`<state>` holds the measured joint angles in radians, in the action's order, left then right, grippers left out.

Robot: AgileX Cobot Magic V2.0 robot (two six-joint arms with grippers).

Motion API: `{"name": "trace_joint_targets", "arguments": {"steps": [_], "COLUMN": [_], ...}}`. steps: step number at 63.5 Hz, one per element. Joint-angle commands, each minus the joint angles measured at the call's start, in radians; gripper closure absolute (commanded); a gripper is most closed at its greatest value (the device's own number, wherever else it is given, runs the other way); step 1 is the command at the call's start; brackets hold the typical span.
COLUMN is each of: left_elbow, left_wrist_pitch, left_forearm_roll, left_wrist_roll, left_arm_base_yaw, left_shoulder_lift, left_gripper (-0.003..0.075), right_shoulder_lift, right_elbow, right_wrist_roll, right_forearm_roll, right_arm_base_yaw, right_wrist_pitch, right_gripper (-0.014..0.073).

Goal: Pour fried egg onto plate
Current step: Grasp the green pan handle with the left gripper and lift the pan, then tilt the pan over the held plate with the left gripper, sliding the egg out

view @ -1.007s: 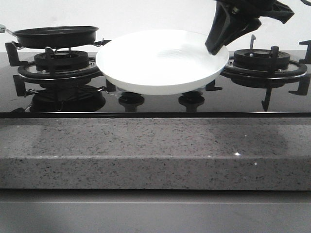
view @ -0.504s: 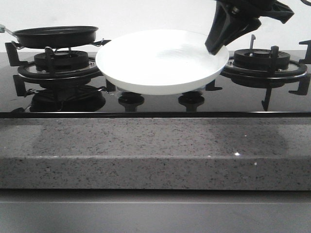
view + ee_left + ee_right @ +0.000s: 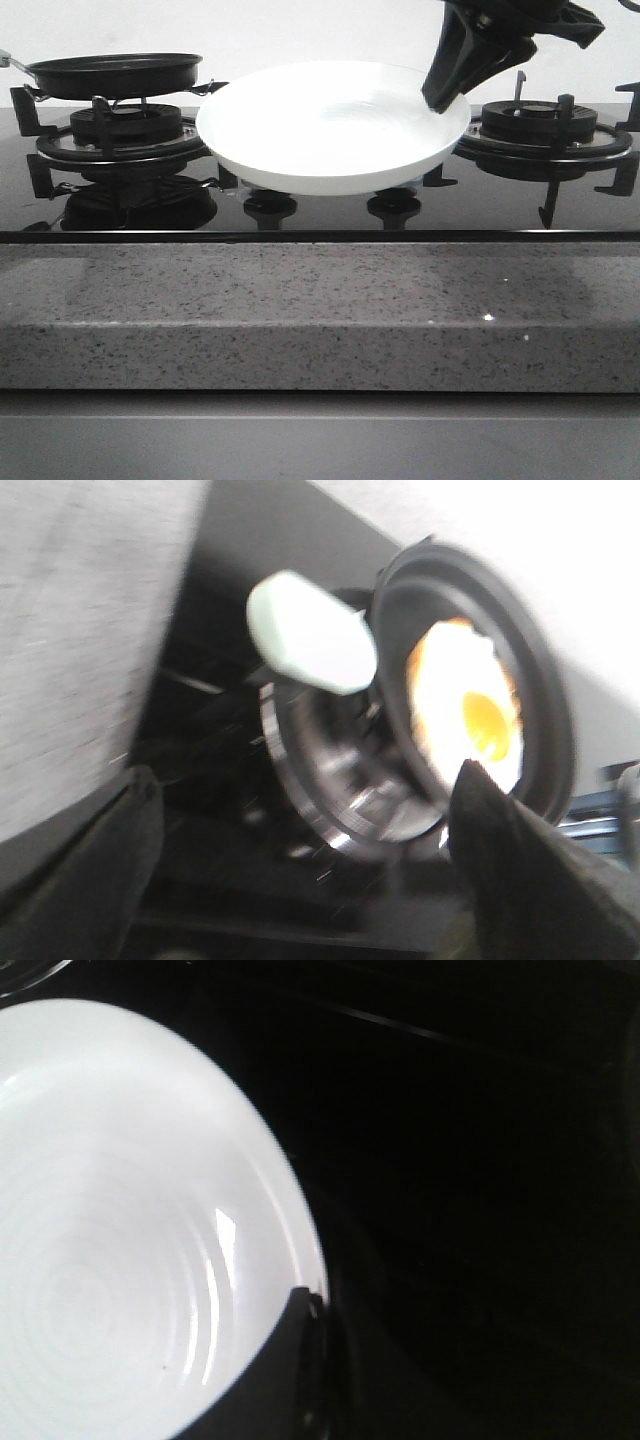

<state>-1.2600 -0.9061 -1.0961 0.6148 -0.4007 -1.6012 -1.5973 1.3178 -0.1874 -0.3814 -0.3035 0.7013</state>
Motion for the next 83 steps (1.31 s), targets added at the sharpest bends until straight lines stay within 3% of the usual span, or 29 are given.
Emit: {"name": "trace_joint_targets", "arguments": {"steps": [1,16,37,71,83], "left_elbow": [-0.073,-0.169,-0.242,-0.248,-0.259], "left_wrist_pitch": [-0.02,-0.086,-0.148,-0.192,-0.233], "left_forearm_roll": [-0.156,-0.312,-0.347,-0.359,-0.396], "left_wrist_roll": [0.029,0.036,0.036,0.036,0.044], "left_arm_base_yaw": [0.0,0.007,0.04,0.04,0.04], "left_shoulder_lift": [-0.023,-0.172,-0.257,-0.257,-0.23], "left_gripper": [0.0155,0.0155,0.017,0.0735,0.0741], "right_shoulder_lift": [0.042,0.042,0.042,0.042,0.042], "right_elbow": [0.026,0.026,0.026,0.026,0.026], "right_wrist_roll": [-0.007,-0.007,-0.007,-0.007,-0.007], "right_forearm_roll": [-0.027,-0.027,-0.027,-0.027,-0.027], "right_arm_base_yaw": [0.003,0.003,0.003,0.003,0.003], "right_wrist_pitch": [-0.051,-0.051,-0.051,-0.051,-0.051], "right_gripper": [0.0712,0.0712,0.0712,0.0712,0.0712]}}
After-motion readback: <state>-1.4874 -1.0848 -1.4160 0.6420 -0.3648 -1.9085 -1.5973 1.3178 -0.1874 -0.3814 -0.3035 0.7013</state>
